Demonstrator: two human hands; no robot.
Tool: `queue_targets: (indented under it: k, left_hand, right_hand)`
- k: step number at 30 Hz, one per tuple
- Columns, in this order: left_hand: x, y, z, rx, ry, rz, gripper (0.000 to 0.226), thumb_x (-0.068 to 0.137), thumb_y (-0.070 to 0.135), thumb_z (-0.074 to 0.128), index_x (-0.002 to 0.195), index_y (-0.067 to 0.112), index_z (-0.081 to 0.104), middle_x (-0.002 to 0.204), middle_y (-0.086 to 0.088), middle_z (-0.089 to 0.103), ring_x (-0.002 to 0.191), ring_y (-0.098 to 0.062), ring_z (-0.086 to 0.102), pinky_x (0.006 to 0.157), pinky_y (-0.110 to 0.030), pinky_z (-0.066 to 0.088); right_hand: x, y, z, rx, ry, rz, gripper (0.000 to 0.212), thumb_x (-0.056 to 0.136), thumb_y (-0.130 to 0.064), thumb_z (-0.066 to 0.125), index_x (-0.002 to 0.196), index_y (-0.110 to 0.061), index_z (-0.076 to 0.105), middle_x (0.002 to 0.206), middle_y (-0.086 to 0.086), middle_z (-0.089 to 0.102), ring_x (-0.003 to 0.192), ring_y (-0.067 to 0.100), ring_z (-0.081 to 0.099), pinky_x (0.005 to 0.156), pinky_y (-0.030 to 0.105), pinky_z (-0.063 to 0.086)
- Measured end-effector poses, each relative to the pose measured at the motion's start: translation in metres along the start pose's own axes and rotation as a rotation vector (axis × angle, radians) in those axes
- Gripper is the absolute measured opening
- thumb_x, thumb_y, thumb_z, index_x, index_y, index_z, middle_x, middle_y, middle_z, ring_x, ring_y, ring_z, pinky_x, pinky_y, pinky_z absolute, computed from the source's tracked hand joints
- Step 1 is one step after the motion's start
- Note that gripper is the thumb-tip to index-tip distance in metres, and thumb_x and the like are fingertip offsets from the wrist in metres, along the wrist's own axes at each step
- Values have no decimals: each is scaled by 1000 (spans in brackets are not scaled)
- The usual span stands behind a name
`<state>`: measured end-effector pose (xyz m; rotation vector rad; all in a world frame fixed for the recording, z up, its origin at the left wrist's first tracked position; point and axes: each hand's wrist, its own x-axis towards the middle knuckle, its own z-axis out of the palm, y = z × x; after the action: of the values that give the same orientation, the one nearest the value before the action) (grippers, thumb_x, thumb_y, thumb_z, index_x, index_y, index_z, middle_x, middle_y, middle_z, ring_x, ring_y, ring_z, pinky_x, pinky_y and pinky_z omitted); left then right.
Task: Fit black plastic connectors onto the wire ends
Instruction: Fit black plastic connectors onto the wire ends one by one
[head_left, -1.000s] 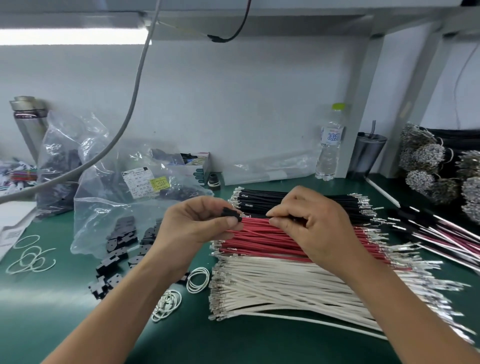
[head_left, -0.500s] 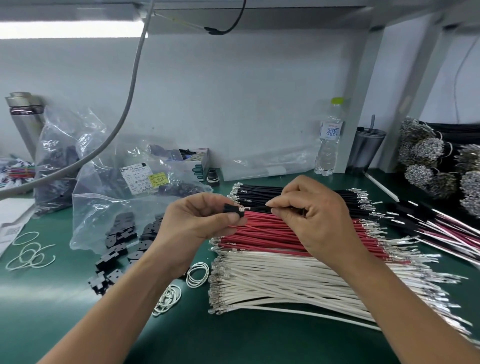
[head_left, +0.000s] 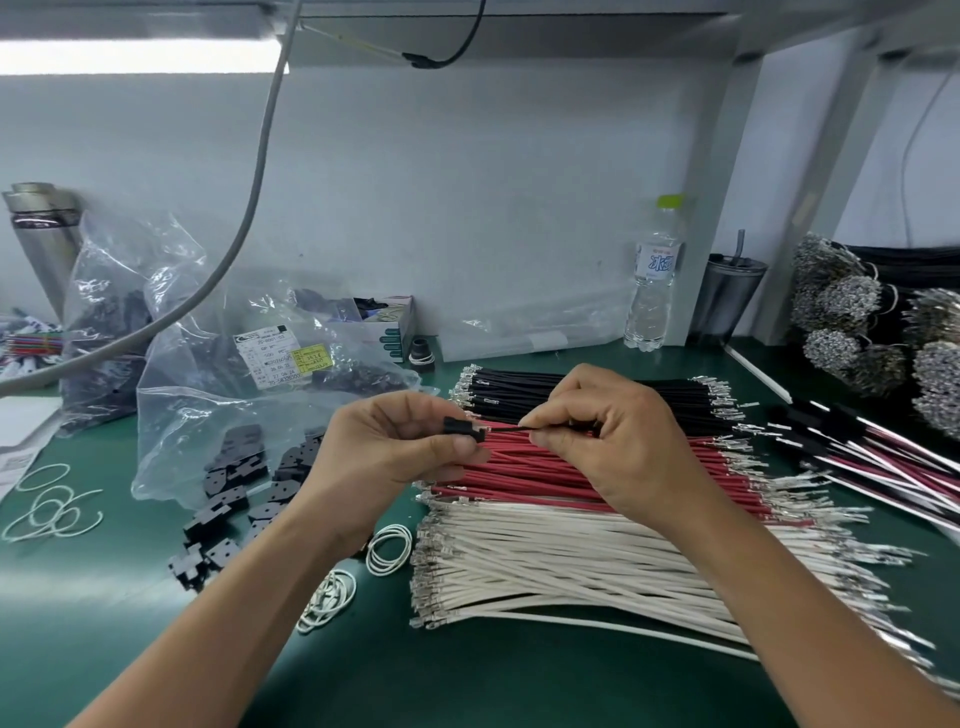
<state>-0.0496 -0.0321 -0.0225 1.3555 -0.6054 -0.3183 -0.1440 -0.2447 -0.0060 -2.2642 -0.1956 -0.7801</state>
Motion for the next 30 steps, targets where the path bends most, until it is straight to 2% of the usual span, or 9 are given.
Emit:
queue_targets:
  k: [4, 8, 12, 18, 22, 25, 30]
  left_hand:
    - [1, 0, 0, 106, 41, 26, 24, 68, 9, 86, 91, 9, 79, 89, -19, 79, 82, -31, 79, 65, -26, 62]
    - [1, -1, 0, 118, 51, 26, 29, 67, 10, 86, 95, 5, 78, 88, -19, 79, 79, -30, 79, 63, -25, 62]
    - [1, 1, 0, 138, 55, 31, 30, 68, 10, 85, 96, 4, 77, 87, -18, 79, 79, -29, 79, 63, -25, 62]
    - [1, 0, 2, 200, 37, 16, 30, 71, 16, 85, 99, 10, 78, 89, -12, 80, 82, -28, 79, 65, -28, 64]
    - [0, 0, 0, 209, 20, 12, 31, 71, 18, 85, 101, 13, 79, 89, -12, 80, 80, -28, 79, 62, -29, 63]
    - [1, -1, 0, 218, 15, 36, 31, 68, 16, 85, 99, 11, 81, 85, -17, 79, 78, -31, 79, 67, -38, 63]
    - [1, -3, -1, 195, 26, 59, 29, 67, 14, 86, 95, 9, 82, 83, -18, 78, 76, -32, 79, 71, -42, 63]
  right_hand:
    - [-1, -1, 7, -33, 0, -4, 14, 82, -11, 80, 90, -22, 81, 83, -14, 62, 82, 7, 63, 73, 14, 47]
    - [-4, -1, 17, -4, 32, 20, 13, 84, -9, 79, 90, -21, 79, 84, -13, 62, 85, 7, 63, 74, 11, 46]
    - [-5, -1, 22, 3, 21, 19, 11, 85, -13, 78, 89, -22, 78, 85, -13, 63, 85, 7, 63, 74, 15, 48]
    - [-5, 0, 23, -106, 20, -31, 3, 87, -23, 77, 90, -25, 77, 86, -14, 61, 83, 6, 62, 75, 34, 53]
    - [-5, 0, 26, -159, 35, -68, 3, 90, -25, 74, 89, -24, 76, 86, -14, 59, 81, 5, 60, 72, 36, 52]
    - [-6, 0, 30, -171, 36, -118, 5, 91, -20, 72, 87, -17, 74, 86, -12, 58, 79, 7, 59, 71, 37, 52]
    - [-7, -3, 35, -217, 60, -178, 7, 94, -18, 70, 88, -14, 71, 87, -9, 58, 78, 8, 56, 69, 33, 51]
